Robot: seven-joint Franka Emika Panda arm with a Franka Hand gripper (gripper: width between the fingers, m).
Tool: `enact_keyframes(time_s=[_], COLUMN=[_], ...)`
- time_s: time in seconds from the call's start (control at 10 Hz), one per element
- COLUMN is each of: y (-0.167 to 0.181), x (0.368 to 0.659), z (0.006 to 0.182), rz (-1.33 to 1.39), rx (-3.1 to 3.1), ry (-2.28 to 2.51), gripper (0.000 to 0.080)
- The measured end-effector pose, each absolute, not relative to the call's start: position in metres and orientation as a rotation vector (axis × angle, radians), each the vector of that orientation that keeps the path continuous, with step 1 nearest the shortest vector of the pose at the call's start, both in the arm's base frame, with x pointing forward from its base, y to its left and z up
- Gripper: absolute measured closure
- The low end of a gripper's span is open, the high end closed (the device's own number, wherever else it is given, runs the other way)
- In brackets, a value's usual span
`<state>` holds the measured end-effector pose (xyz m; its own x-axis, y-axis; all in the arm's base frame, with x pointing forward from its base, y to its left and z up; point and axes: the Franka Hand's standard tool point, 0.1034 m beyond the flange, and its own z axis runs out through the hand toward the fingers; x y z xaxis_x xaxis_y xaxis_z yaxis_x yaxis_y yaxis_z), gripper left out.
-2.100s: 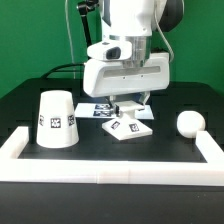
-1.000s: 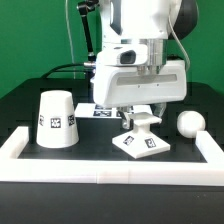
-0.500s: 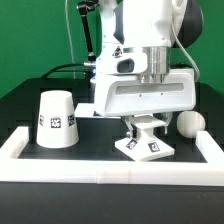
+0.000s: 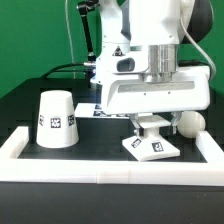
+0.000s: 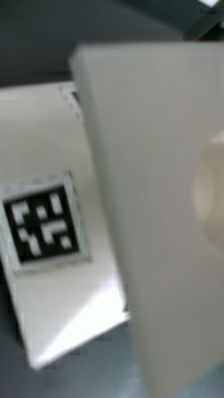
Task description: Assemble lamp
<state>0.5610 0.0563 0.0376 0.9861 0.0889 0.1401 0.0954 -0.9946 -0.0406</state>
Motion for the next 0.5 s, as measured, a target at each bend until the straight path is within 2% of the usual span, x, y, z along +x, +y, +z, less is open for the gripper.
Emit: enact_keyframes(time_s=[0.5], y=[0.086], x=[0.588], z=[0.032], rz=[-0.216], rx=[-3.069], ry=[-0.021], gripper=[0.0384])
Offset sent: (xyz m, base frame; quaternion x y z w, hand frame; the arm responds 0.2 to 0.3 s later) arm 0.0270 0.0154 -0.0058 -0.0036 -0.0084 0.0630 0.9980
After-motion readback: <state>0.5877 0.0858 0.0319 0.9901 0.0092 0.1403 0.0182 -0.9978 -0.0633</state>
